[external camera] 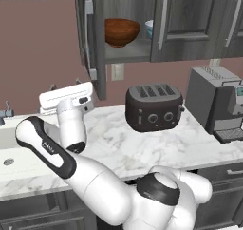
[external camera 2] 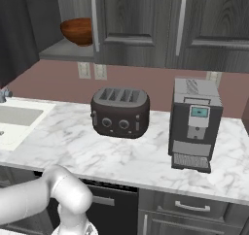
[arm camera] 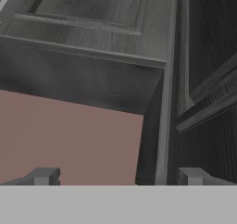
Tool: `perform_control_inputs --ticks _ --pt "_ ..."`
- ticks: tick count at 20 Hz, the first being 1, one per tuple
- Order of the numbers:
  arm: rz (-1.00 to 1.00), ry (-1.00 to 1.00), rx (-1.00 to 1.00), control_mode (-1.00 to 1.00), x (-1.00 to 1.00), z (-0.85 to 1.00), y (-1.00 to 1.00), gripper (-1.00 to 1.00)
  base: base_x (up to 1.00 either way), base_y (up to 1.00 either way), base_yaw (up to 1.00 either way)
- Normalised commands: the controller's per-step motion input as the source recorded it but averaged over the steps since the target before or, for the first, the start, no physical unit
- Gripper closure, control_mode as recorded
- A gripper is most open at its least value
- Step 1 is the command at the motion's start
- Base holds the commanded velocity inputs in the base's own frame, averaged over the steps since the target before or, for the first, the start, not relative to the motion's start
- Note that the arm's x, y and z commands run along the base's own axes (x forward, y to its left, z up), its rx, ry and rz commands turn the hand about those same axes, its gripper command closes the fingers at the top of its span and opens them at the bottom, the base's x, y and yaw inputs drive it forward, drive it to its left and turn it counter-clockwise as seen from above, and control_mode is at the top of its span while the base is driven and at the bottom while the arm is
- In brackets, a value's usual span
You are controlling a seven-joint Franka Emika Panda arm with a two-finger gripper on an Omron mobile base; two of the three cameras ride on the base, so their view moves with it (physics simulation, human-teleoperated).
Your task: Open the cabinet. Pick the bowls from the counter and place them in the cabinet. Then close the cabinet.
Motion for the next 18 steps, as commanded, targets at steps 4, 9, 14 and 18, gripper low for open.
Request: perform_control_inputs --ticks 4,9,14,18 --pt "-0.39 0.00 0.13 -1.00 0.00 0.00 0.00 -1.00 0.00 0.00 0.00" --pt "-0.42 -0.06 0.13 -1.00 0.00 0.06 0.00 -1.00 0.00 0.00 0.00" --pt "-0.41 -0.08 0.16 -1.00 0.00 0.33 -0.20 -1.00 0.00 0.00 0.00" --pt "-0.37 -0.10 0.17 -1.00 0.03 0.63 -0.35 -1.00 0.00 0.00 0.00"
